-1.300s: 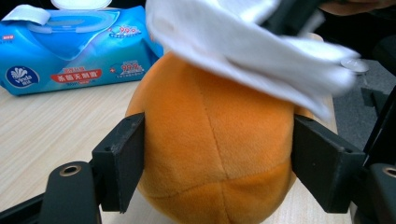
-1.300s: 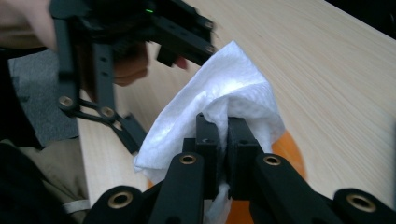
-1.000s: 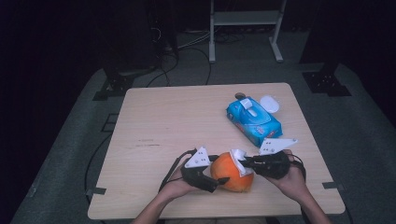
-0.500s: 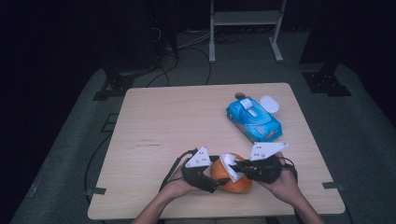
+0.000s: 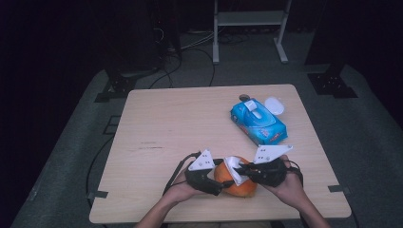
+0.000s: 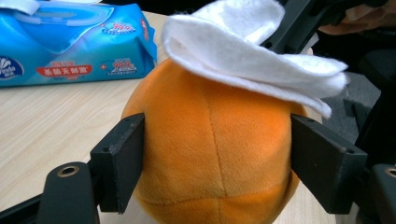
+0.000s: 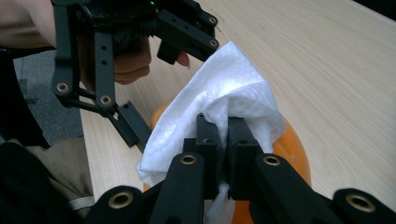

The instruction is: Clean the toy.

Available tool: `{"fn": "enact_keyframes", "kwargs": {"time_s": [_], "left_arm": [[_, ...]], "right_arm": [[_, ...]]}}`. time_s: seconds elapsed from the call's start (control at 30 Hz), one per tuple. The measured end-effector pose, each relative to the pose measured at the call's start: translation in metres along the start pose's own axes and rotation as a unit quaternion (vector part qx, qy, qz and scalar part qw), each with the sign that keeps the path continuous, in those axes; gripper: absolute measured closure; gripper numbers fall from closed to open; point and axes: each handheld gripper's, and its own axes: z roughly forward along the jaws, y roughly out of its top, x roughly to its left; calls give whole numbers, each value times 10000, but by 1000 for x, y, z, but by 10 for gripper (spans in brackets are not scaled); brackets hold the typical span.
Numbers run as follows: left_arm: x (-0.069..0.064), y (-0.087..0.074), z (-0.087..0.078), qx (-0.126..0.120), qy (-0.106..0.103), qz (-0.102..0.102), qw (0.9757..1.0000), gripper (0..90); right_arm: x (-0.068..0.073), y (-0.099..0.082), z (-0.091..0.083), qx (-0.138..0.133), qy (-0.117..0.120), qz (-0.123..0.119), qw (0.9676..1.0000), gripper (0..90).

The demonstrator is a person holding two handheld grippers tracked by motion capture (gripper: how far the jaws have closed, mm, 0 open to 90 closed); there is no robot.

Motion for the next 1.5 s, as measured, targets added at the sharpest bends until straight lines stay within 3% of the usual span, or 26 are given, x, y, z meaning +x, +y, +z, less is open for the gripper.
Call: {"fn": "enact_keyframes", "kwargs": {"time_s": [0.07, 0.13, 0.3, 0.37, 0.4, 0.43, 0.53, 0.67, 0.7, 0.77, 0.87, 1.0, 1.03, 1.1, 1.2, 1.27, 1.33, 1.37, 1.5], "left_arm": [[-5, 2, 1, 90, 54, 253, 9996, 231], [-6, 3, 0, 108, 84, 340, 9993, 235], [-5, 2, 0, 54, 48, 360, 9993, 236], [-2, 3, 1, 5, 74, 61, 10000, 157], [-2, 3, 1, 5, 74, 61, 10000, 119], [2, 1, 3, -9, 65, -270, 9996, 103], [4, -2, 3, -79, -32, -350, 9994, 177], [-5, 3, 3, 3, 68, 43, 10000, 238], [-5, 3, 3, 3, 68, 43, 10000, 243], [-13, 6, 5, 96, 112, 424, 9990, 247], [-15, 6, 5, 142, 144, 504, 9985, 249], [-9, 2, 4, 120, 94, 422, 9990, 251], [-7, 1, 3, 127, 83, 416, 9990, 251], [-6, -1, 3, 103, 69, 370, 9992, 251], [-4, -2, 3, 80, 31, 329, 9994, 234], [-3, 1, 5, 83, -135, 12, 9999, 157], [-4, 2, 9, 65, -99, -96, 9999, 100], [-5, 1, 9, 124, -54, 1, 9999, 104], [-4, -2, 6, 150, 1, 27, 9999, 173]], "right_arm": [[7, 5, 1, -22, 32, -127, 9999, 848], [7, 6, 1, 7, 25, -171, 9999, 848], [-3, 1, -4, -6, -17, -54, 10000, 848], [-11, -6, -8, -39, -47, 99, 9999, 848], [-11, -6, -8, -39, -47, 99, 9999, 848], [-14, -8, -11, -42, -89, 145, 9998, 848], [-14, -7, -13, -39, -138, 138, 9998, 848], [-6, -1, -11, -26, -161, -11, 9999, 848], [-6, -1, -11, -26, -161, -11, 9999, 848], [8, 8, -6, -61, -1, -193, 9998, 847], [12, 11, -3, 7, 2, -316, 9995, 848], [3, 7, -7, 2, -33, -194, 9998, 848], [-6, 0, -12, -1, -135, -50, 9999, 848], [-10, -3, -14, 3, -151, 17, 9999, 848], [-23, -16, -18, 28, -151, 304, 9994, 848], [-22, -15, -18, 39, -159, 291, 9994, 848], [-18, -12, -15, 34, -132, 251, 9996, 848], [-14, -10, -12, 36, -94, 206, 9997, 848], [-4, -5, -5, 83, -115, -4, 9999, 848]]}}
